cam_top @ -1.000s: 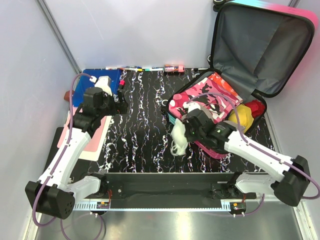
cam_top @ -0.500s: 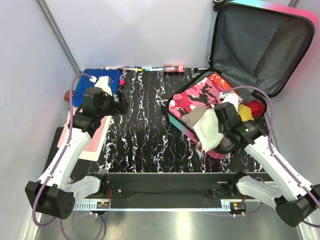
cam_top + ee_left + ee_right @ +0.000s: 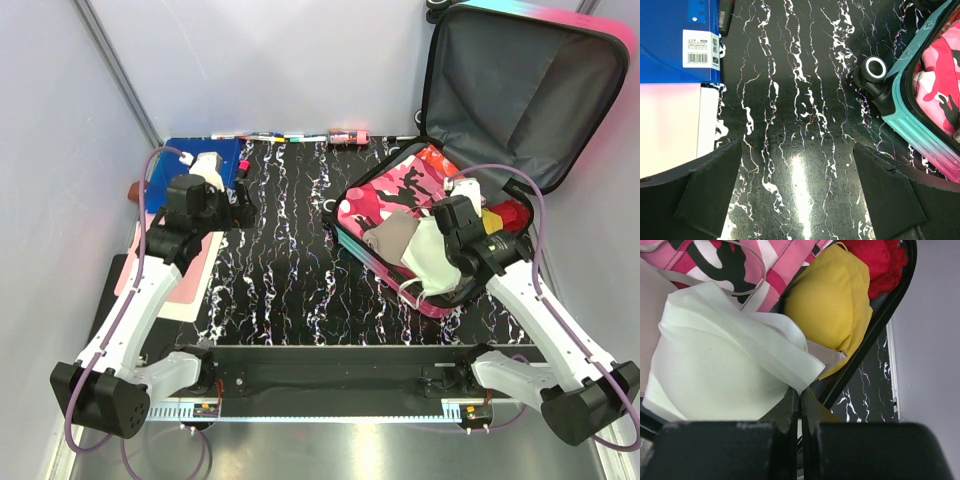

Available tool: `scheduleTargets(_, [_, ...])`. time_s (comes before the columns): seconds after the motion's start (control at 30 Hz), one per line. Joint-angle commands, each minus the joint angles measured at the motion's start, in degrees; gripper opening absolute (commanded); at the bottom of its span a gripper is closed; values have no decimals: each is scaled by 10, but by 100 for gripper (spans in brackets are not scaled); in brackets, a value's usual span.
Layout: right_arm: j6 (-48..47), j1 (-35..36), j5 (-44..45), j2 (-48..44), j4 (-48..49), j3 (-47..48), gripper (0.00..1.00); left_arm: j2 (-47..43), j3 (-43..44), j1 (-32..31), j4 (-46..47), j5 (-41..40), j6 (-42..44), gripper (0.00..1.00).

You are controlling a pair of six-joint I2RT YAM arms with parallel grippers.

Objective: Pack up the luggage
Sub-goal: Place the clothes in the luggage.

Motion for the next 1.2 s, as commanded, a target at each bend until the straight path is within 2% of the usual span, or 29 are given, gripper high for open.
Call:
scheduleTargets(0.0, [-18, -18, 14, 8, 26, 13, 0, -9, -1, -3, 20, 6, 2, 99])
scheduleTargets(0.67, [-27, -75, 35, 103, 28, 13, 0, -8, -1, -4, 20, 6, 5, 99])
scheduleTargets(0.97, [-15, -84, 118, 167, 24, 13, 0, 2, 0, -7, 20, 6, 5, 99])
scheduleTargets(1.07, [-4, -84, 130, 164, 18, 15, 26, 4, 0, -7, 19, 6, 5, 99])
scheduleTargets(1.1, [-2, -84, 128, 155, 16, 15, 51, 6, 0, -7, 19, 6, 5, 99])
scheduleTargets(1.17, [2, -84, 115, 140, 16, 19, 71, 7, 0, -7, 19, 6, 5, 99])
